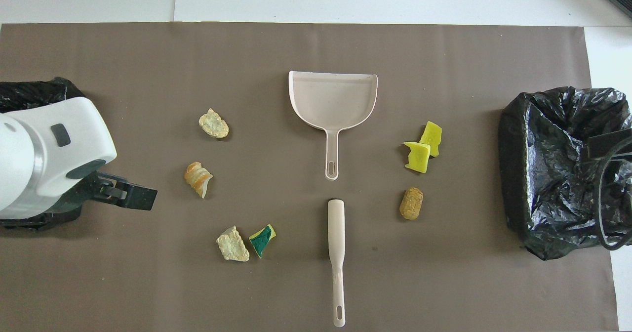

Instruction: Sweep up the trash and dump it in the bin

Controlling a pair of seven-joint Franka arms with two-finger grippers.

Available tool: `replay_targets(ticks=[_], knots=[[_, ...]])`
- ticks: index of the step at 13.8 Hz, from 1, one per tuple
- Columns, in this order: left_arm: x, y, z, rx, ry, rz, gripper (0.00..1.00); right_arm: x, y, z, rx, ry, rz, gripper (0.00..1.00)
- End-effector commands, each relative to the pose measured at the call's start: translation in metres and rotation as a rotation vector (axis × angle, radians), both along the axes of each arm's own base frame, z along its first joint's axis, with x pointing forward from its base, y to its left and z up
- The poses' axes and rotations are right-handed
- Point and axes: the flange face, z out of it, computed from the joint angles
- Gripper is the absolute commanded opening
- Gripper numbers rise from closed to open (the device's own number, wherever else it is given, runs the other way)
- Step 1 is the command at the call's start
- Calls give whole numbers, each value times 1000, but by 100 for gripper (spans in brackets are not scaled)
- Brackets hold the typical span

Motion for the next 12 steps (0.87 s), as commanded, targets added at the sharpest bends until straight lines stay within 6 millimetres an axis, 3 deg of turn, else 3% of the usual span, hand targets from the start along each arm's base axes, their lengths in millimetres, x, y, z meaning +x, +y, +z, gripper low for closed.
replay_targets(ticks=[1, 9, 12], knots=[[-15, -20, -20, -4, 10, -10, 100, 0, -1, 4, 16, 10, 17, 100], [-88, -166, -122, -26, -27, 8, 100, 0, 0, 4, 16, 10, 19, 100], [-128, -224, -177, -25, -18, 50, 100, 0, -1, 4, 16, 10, 17, 100]])
